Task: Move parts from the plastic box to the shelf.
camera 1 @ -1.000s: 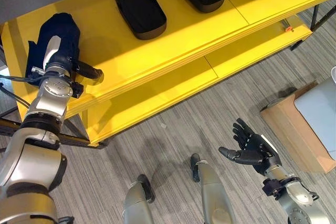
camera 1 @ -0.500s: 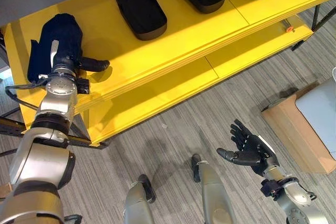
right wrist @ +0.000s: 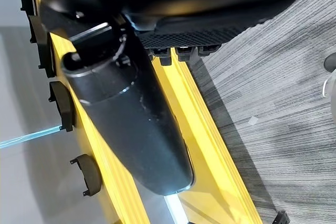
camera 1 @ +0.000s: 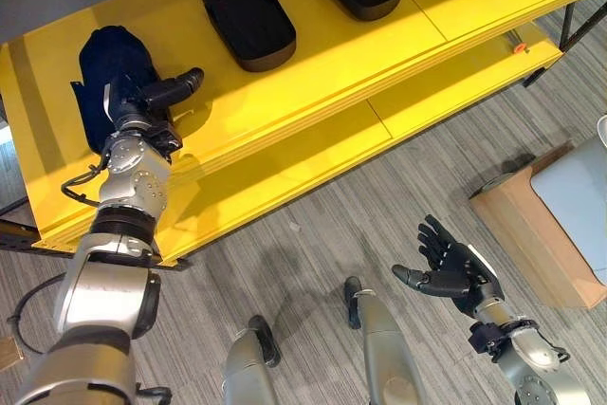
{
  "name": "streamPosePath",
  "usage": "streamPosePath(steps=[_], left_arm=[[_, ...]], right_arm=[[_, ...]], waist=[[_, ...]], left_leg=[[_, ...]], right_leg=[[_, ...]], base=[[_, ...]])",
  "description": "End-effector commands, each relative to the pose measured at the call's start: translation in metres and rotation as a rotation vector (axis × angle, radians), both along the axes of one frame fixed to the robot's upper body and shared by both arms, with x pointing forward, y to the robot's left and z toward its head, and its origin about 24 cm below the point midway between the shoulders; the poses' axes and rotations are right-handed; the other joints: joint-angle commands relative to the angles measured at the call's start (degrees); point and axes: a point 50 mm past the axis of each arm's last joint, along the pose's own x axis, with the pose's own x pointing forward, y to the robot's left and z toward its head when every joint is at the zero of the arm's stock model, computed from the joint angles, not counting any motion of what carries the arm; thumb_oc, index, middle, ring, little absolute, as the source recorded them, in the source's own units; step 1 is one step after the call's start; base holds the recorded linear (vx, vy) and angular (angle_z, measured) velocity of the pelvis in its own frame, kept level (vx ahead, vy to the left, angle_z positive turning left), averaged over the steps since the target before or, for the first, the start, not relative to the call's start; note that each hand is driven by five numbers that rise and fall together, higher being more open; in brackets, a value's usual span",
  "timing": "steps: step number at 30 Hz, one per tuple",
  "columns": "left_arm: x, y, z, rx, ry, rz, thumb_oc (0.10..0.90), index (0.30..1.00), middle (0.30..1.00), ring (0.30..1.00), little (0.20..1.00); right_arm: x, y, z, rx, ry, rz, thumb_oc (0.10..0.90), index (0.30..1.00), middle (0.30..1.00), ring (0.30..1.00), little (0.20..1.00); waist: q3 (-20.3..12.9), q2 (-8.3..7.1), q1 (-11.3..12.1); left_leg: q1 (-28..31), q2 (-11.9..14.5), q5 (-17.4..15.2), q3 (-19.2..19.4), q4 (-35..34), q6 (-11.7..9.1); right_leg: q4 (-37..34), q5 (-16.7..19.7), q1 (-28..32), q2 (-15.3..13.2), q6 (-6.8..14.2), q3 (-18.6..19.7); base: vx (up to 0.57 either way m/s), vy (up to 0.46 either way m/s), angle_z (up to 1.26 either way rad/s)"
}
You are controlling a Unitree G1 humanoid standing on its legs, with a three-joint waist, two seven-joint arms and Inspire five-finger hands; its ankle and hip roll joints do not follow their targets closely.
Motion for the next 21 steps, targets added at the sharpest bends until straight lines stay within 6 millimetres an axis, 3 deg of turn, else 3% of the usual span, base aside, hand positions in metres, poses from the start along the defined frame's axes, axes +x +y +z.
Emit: streamPosePath(steps=[1,15,19,20,21], left_arm=[[-0.013,0.013,0.035,-0.077,-0.255,0.065,0.900,1.000,1.000,1.000,1.000],[-0.023,0.021,0.040,-0.097,-0.314,0.111,0.900,1.000,1.000,1.000,1.000],[-0.024,0.023,0.055,0.027,-0.301,0.123,0.900,1.000,1.000,1.000,1.000],[-0.028,0.027,0.076,0.200,-0.288,0.144,0.900,1.000,1.000,1.000,1.000],[-0.028,0.026,0.076,0.201,-0.288,0.144,0.900,1.000,1.000,1.000,1.000]], right_arm=[[0.005,0.002,0.032,0.005,-0.183,0.014,0.900,1.000,1.000,1.000,1.000],[0.007,0.008,0.033,-0.009,-0.187,0.040,0.900,1.000,1.000,1.000,1.000],[0.006,0.006,0.032,-0.022,-0.178,0.050,0.900,1.000,1.000,1.000,1.000],[0.005,0.003,0.032,-0.037,-0.168,0.061,0.900,1.000,1.000,1.000,1.000],[0.005,0.003,0.032,-0.037,-0.169,0.061,0.900,1.000,1.000,1.000,1.000]], waist=[[-5.07,0.99,-0.65],[-5.05,1.02,-0.22],[-4.99,1.27,-0.21],[-4.90,1.58,-0.09],[-4.87,1.55,-0.09]], left_leg=[[0.30,2.35,2.44,-3.38,-3.78,-1.09],[0.61,2.09,2.26,-3.60,-3.62,-1.06],[1.03,1.96,2.35,-3.67,-3.86,-1.10],[1.23,1.87,2.53,-3.84,-4.01,-1.07],[1.26,1.87,2.54,-3.85,-4.03,-1.07]], right_leg=[[-3.90,-2.37,3.36,-2.40,4.85,3.19],[-3.58,-2.52,3.93,-2.35,4.72,3.13],[-3.73,-2.51,4.44,-2.54,4.73,3.05],[-3.88,-2.47,4.93,-2.78,4.81,2.86],[-3.89,-2.47,4.96,-2.79,4.81,2.84]], base=[[0.01,-0.006,-0.06],[0.00,-0.001,-0.01],[0.00,0.000,0.00],[0.00,0.000,0.00],[0.00,0.000,0.00]])
